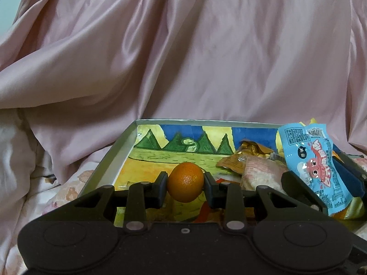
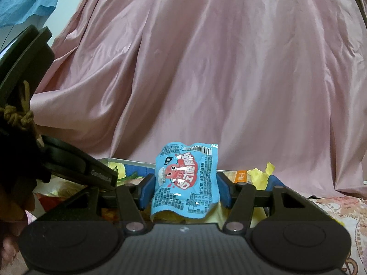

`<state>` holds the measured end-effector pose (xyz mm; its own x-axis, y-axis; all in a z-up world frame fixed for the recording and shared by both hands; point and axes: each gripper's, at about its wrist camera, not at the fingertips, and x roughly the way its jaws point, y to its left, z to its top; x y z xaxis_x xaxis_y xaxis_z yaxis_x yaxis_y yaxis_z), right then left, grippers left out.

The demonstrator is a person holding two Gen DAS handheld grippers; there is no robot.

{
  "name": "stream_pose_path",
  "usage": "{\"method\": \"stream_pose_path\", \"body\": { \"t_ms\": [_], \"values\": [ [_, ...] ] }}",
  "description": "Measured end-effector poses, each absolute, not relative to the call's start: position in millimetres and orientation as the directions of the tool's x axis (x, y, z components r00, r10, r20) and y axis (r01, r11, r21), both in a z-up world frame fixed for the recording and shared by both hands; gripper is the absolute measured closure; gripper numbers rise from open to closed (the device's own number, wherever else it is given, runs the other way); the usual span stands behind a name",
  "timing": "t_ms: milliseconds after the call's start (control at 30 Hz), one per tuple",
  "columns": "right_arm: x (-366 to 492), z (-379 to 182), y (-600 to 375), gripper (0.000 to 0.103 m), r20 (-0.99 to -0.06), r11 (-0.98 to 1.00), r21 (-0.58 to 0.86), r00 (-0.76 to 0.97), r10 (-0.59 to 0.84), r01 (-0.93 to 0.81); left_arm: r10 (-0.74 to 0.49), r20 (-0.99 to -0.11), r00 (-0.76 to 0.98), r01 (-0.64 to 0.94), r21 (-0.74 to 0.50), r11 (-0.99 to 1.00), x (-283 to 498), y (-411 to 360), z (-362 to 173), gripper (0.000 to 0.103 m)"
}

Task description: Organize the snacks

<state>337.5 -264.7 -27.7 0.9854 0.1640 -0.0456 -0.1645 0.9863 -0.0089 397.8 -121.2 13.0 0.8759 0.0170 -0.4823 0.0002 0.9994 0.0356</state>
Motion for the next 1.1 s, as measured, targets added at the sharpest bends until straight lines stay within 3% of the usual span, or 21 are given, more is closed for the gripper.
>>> {"method": "stream_pose_path", "body": {
  "t_ms": [200, 467, 667, 1100],
  "values": [
    [336.9, -27.6, -264.6, 0.04, -0.045, 0.987, -0.01, 0.986, 0.163, -0.163, 0.019, -0.475, 0.88, -0.001, 0.037, 0.999, 397.0, -121.3, 13.8, 0.064],
    [336.1, -27.5, -263.7, 0.038, -0.036, 0.988, -0.009, 0.987, 0.156, -0.157, 0.06, -0.436, 0.898, -0.045, 0.044, 0.998, 389.5, -114.5, 15.5, 0.022],
    [334.9, -26.9, -263.1, 0.03, -0.026, 0.989, -0.011, 0.988, 0.15, -0.151, 0.098, -0.395, 0.913, -0.088, 0.044, 0.995, 383.4, -109.3, 16.6, 0.003],
    [325.9, -20.3, -262.4, 0.01, 0.015, 0.991, -0.007, 0.991, 0.132, -0.132, 0.199, -0.347, 0.916, -0.211, 0.004, 0.977, 368.8, -94.9, 20.5, 0.001]
  ]
}}
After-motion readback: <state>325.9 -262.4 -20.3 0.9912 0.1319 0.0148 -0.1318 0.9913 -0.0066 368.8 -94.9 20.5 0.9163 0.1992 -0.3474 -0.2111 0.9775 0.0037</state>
